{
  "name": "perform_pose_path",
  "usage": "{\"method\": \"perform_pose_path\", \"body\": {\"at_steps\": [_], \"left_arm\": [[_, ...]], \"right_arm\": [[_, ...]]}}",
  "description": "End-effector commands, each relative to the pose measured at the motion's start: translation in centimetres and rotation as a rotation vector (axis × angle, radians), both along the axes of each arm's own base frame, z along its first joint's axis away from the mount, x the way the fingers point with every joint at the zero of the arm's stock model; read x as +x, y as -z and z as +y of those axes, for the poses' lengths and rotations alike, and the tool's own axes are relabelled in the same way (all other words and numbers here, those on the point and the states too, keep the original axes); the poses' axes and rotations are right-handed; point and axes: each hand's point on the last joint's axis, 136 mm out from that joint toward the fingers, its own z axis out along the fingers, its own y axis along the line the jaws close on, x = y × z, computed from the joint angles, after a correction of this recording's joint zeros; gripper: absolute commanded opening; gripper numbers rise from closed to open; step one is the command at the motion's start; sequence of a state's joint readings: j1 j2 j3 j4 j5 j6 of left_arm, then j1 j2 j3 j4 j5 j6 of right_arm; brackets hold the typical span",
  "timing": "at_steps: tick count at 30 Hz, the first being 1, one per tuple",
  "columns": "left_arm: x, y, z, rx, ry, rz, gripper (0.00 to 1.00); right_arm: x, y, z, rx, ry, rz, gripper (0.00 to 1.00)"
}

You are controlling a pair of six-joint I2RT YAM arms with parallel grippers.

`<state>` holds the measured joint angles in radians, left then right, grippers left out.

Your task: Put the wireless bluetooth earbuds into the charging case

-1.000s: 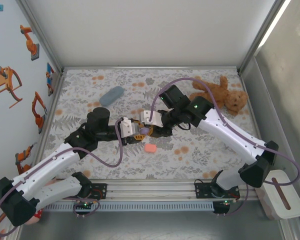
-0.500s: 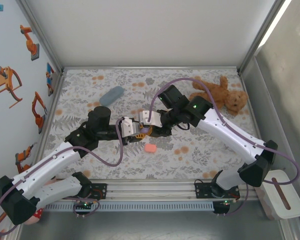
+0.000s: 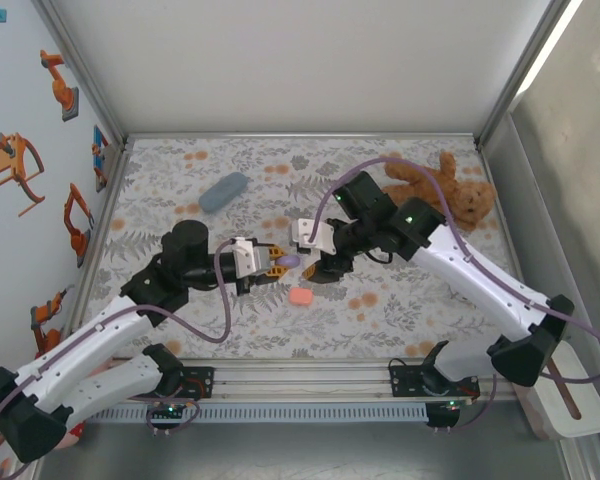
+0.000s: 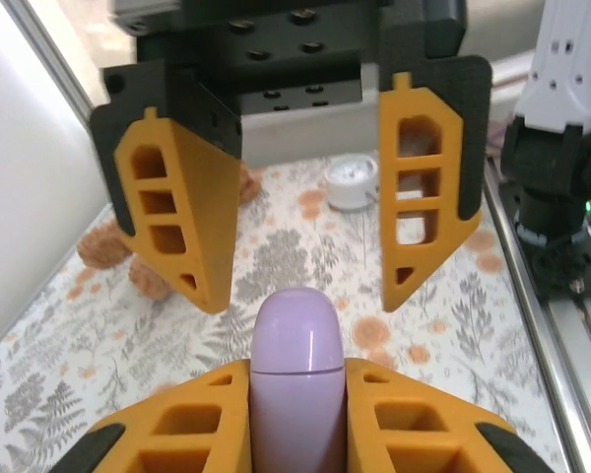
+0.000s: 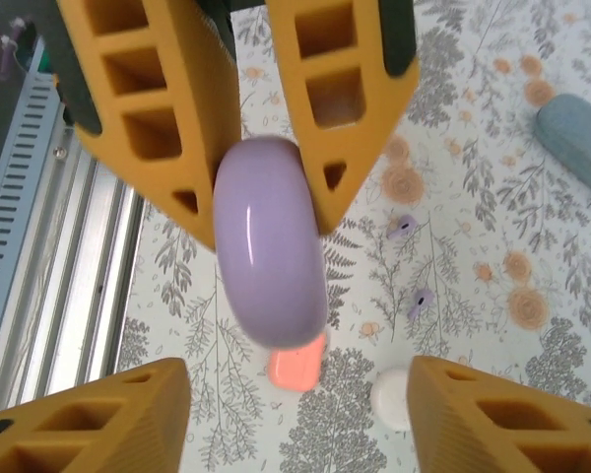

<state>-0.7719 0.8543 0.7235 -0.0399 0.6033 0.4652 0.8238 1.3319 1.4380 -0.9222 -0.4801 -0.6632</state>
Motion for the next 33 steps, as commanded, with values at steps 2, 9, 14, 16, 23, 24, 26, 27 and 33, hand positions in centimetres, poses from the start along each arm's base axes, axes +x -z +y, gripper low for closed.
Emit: {"method": "perform_pose_path", "body": {"at_steps": [2, 9, 14, 16, 23, 24, 26, 27, 33], "left_arm": [[-0.8, -2.8, 0.2, -0.18, 0.005, 0.007, 0.13], [-1.0, -6.4, 1.5, -0.452, -0.025, 0.006, 0.11], [-1.5, -8.4, 2.2, -0.547, -0.011, -0.009, 0.1], [-1.7, -8.6, 2.1, -0.553, 0.002, -0.009, 0.1], [-1.9, -8.7, 1.9, -0.55, 0.024, -0.02, 0.1], [-2.0, -8.8, 2.0, -0.549, 0.026, -0.024, 0.1], [-2.0, -8.7, 1.9, -0.543, 0.028, -0.025, 0.1], [-2.0, -8.7, 1.9, -0.543, 0.03, -0.025, 0.1], [-2.0, -8.7, 1.8, -0.541, 0.033, -0.026, 0.1]], "right_arm": [[-0.9, -2.6, -0.7, 0.175, 0.019, -0.003, 0.67], [-1.2, -6.6, 0.5, 0.552, 0.034, 0.022, 0.74], [-1.0, -7.5, 1.7, 0.636, 0.018, 0.075, 0.69], [-1.0, -7.7, 2.0, 0.67, 0.008, 0.07, 0.68], [-1.0, -8.6, 2.7, 0.715, -0.02, 0.093, 0.6], [-1.1, -8.8, 2.7, 0.714, -0.027, 0.098, 0.57], [-1.1, -9.0, 2.8, 0.712, -0.029, 0.107, 0.54], [-1.1, -8.9, 2.9, 0.708, -0.032, 0.112, 0.54], [-1.2, -9.0, 3.3, 0.71, -0.048, 0.141, 0.48]]}}
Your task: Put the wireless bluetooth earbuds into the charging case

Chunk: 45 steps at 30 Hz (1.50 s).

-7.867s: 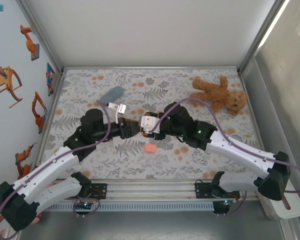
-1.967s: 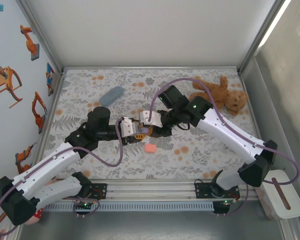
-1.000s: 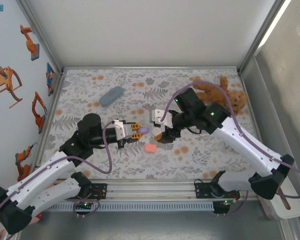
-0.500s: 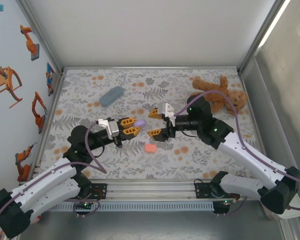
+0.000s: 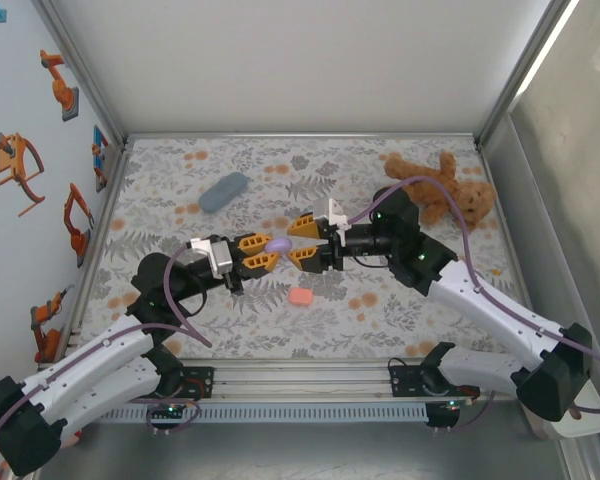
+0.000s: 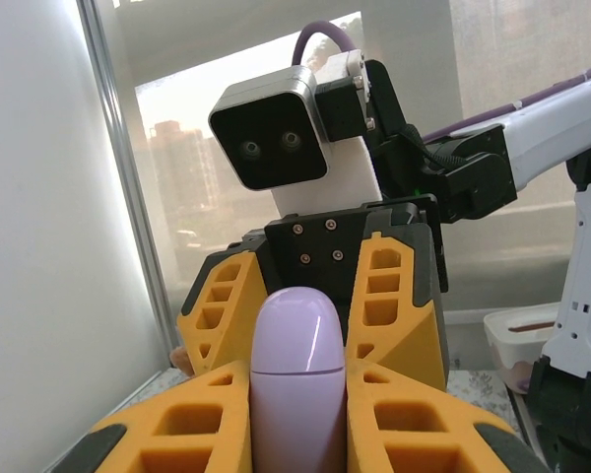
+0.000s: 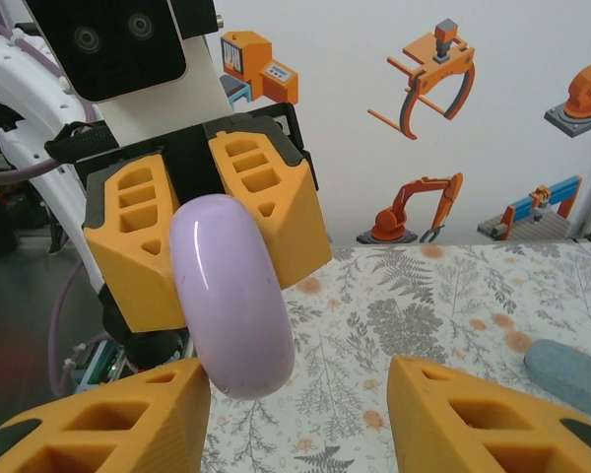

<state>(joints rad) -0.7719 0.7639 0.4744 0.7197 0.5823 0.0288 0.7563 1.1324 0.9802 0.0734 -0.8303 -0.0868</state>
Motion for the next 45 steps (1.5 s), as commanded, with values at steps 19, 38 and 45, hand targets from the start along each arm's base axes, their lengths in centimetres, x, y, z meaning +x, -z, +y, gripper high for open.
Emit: {"method": "perform_pose_path", "body": {"at_steps": [19, 38, 45], "left_arm": [[-0.7, -0.4, 0.4, 0.045, -0.004, -0.028, 0.41], [-1.5, 0.6, 0.5, 0.141, 0.023, 0.007, 0.44], [-1.5, 1.0, 0.1, 0.156, 0.043, 0.012, 0.36]], "right_arm": [[-1.3, -1.5, -0.7, -0.065, -0.023, -0.037, 0.17], [-3.2, -0.5, 0.0, -0.183, -0.124, -0.071, 0.16], [-3.0, -0.8, 0.1, -0.172, -0.106, -0.087, 0.17]]}}
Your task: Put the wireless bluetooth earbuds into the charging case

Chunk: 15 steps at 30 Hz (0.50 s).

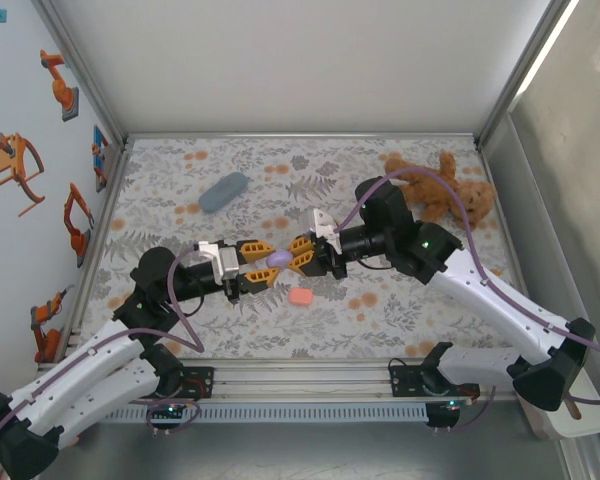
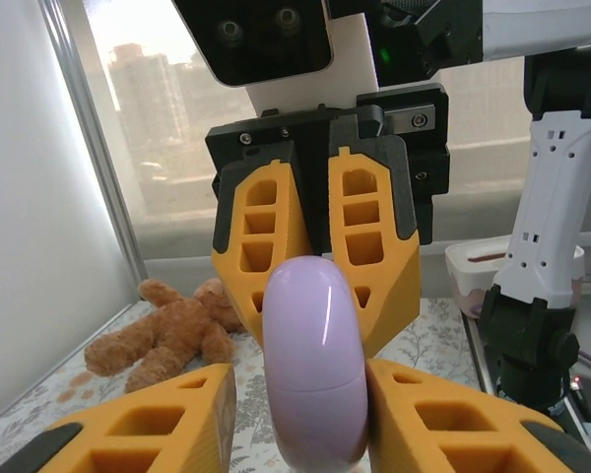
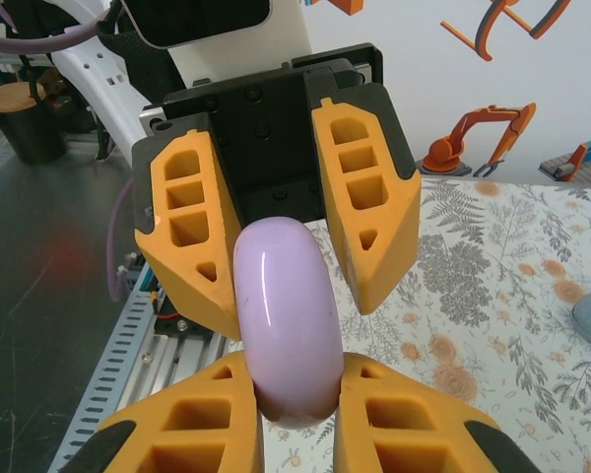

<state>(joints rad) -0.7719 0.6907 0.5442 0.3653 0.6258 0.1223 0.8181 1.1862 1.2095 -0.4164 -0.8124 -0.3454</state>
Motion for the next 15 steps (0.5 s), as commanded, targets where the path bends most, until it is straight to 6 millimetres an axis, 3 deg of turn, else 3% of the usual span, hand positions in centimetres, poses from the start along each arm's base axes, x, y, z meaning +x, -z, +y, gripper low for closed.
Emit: {"method": "perform_pose_path", "body": {"at_steps": [1, 10, 14, 15], "left_arm": [[-0.6, -1.4, 0.0, -0.017, 0.024, -0.04, 0.35], [-0.7, -1.5, -0.1, -0.017, 0.032, -0.044, 0.22], [-0.6, -1.5, 0.0, -0.02, 0.027, -0.052, 0.2], [-0.6, -1.5, 0.1, -0.023, 0.022, -0.054, 0.19]], "right_arm": [[-0.3, -1.7, 0.1, 0.043, -0.012, -0.051, 0.17], [-0.2, -1.6, 0.3, 0.04, -0.006, -0.044, 0.17], [0.5, -1.7, 0.1, 0.031, 0.048, -0.053, 0.2], [0.7, -1.7, 0.0, 0.031, 0.061, -0.06, 0.25]]}}
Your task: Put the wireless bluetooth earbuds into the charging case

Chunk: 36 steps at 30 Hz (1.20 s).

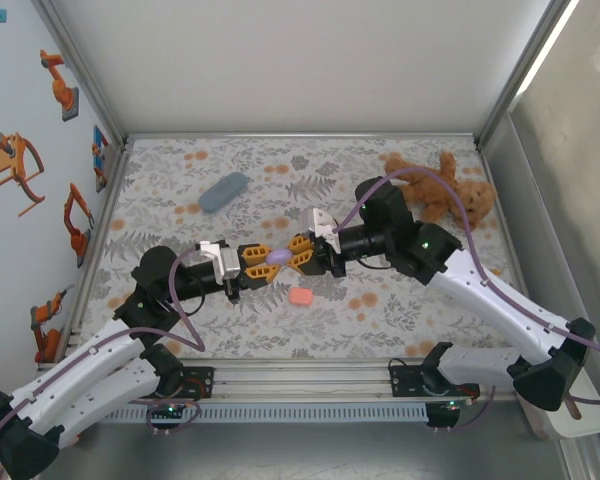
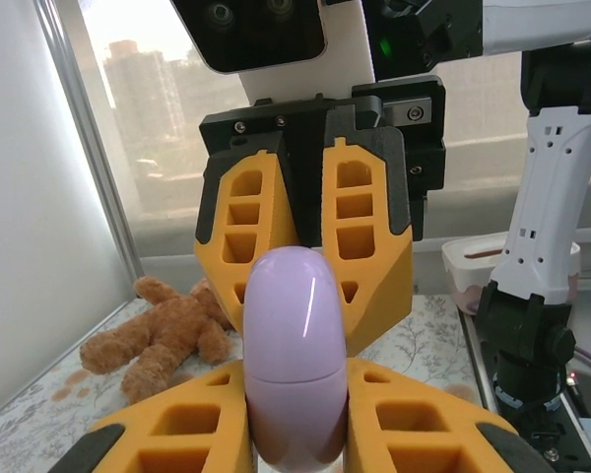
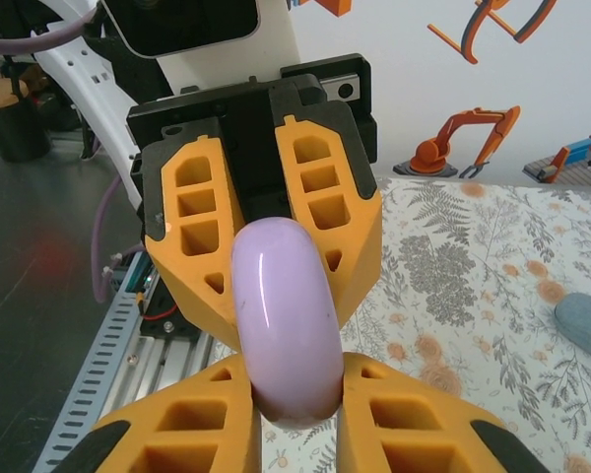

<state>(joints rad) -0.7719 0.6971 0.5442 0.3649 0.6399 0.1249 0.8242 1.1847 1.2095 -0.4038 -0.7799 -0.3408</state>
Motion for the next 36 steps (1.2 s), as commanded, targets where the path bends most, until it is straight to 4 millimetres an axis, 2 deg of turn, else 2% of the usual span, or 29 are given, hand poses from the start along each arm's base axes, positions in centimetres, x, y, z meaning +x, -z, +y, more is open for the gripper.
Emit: {"method": "perform_pose_path", "body": {"at_steps": [1, 4, 9, 13, 20, 26, 36], "left_arm": [[-0.4, -1.8, 0.2, -0.032, 0.006, -0.055, 0.18], [-0.2, -1.6, 0.3, -0.043, -0.01, -0.051, 0.15], [0.4, -1.0, 1.1, -0.108, -0.063, -0.036, 0.14], [0.9, -0.6, 1.9, -0.15, -0.1, -0.004, 0.14], [1.3, -0.1, 3.0, -0.164, -0.117, 0.021, 0.14], [1.1, 0.1, 3.1, -0.156, -0.111, 0.017, 0.13], [0.8, 0.1, 2.8, -0.131, -0.089, 0.008, 0.13]], "right_arm": [[0.4, -1.7, -0.2, 0.034, 0.044, -0.049, 0.29], [0.5, -2.0, -0.4, 0.053, 0.06, -0.07, 0.43], [0.7, -2.0, -0.9, 0.056, 0.089, -0.09, 0.55], [0.6, -2.0, -1.2, 0.057, 0.098, -0.094, 0.68], [0.7, -2.1, -0.9, 0.067, 0.095, -0.094, 0.88], [1.4, -2.1, 0.2, 0.084, 0.085, -0.078, 0.94], [2.1, -2.3, 1.9, 0.103, 0.07, -0.073, 0.95]]}}
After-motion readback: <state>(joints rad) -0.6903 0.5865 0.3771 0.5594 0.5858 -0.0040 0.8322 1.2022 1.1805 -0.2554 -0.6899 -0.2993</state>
